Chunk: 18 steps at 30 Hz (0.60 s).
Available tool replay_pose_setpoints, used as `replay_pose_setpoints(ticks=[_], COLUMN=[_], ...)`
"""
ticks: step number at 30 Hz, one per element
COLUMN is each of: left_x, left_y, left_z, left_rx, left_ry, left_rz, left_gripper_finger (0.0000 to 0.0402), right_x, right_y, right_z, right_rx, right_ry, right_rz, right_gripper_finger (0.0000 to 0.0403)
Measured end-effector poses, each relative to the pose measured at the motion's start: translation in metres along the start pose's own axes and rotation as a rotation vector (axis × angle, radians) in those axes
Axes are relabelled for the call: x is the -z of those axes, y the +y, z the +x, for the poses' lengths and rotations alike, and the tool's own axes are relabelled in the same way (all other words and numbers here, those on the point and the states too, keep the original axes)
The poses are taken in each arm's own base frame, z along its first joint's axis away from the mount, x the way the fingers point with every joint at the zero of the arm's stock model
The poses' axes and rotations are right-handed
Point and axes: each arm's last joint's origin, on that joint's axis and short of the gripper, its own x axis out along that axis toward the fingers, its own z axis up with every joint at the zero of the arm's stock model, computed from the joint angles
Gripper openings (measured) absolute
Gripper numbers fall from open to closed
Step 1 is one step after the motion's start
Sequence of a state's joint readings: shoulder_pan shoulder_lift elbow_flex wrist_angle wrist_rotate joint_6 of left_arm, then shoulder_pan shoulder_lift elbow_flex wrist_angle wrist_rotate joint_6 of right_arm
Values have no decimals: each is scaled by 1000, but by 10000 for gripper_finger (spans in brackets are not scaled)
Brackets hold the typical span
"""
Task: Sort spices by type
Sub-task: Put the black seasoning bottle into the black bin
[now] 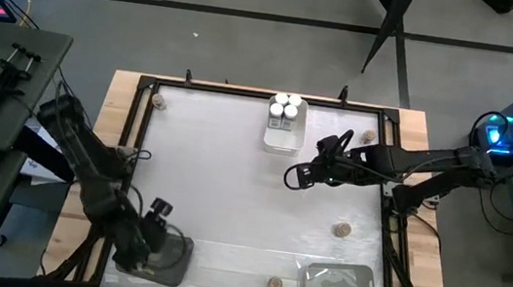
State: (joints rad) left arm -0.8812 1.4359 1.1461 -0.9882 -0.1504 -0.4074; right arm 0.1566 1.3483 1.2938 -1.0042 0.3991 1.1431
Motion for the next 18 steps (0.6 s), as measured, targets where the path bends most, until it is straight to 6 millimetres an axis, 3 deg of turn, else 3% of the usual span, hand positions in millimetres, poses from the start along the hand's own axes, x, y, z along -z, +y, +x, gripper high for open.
replay_pose_setpoints(ticks=[4, 13, 18], left_x=[-2, 8, 9], left_y=[-9, -6, -6], left_z=[15, 32, 33], left_rx=[-8, -28, -31], left_ry=[39, 57, 54], left_rz=[99, 69, 69], left_gripper_finger=[160, 161, 245], right_x=[0, 0, 1], right_y=[0, 0, 0], right_z=[0, 0, 0], right_rx=[-4, -6, -10], right_ry=[9, 13, 23], right_rz=[-4, -26, -27], right_gripper_finger=[0, 0, 0])
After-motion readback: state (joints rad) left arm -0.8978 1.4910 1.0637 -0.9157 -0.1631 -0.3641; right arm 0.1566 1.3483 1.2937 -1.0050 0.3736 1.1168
